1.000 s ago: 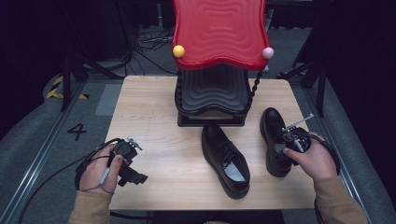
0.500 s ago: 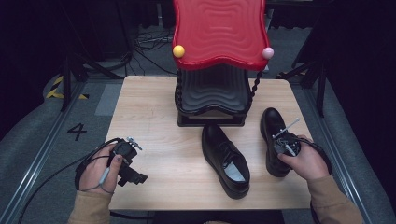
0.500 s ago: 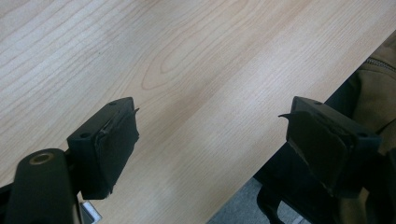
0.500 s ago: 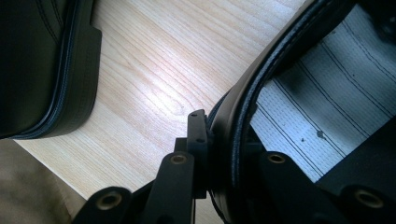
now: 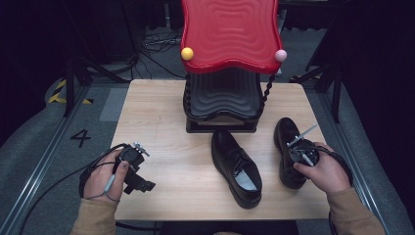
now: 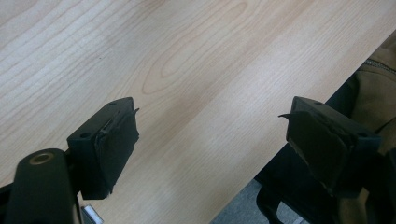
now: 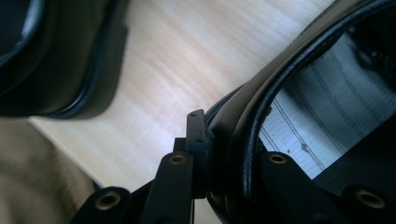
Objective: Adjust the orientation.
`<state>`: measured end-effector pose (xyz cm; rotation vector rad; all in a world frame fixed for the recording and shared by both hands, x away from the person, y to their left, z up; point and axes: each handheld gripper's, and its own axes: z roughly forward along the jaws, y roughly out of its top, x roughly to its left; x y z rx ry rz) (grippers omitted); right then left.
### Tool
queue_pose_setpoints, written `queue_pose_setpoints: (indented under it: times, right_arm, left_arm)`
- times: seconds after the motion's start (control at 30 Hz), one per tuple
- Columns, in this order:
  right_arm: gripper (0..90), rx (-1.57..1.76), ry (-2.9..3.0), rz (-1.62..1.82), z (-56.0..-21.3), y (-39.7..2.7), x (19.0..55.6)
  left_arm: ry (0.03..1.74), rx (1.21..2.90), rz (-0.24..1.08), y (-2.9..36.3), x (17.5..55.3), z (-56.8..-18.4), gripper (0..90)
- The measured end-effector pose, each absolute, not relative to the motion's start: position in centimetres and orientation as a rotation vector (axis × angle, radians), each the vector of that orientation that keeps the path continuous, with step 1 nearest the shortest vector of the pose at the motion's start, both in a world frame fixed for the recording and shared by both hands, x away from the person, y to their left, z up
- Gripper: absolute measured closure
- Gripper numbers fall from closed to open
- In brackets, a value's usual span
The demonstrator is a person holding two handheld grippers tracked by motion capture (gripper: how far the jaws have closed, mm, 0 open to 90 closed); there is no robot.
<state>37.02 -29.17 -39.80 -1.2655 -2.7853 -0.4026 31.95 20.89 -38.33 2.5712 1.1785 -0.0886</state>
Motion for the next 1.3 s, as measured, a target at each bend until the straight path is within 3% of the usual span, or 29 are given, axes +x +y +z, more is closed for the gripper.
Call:
queue_pose_setpoints:
  times: [0.63,1.3]
  right_arm:
    - [80.1,-0.787,-2.936,-0.392,-36.8,-25.8,32.0]
    - [78.3,-0.501,-3.044,-0.366,-39.5,-23.4,33.2]
  left_arm:
    - [1.125,2.593,-0.101,19.9,33.0,-38.2,17.1]
    - [1.151,2.589,-0.099,20.3,32.5,-38.4,17.1]
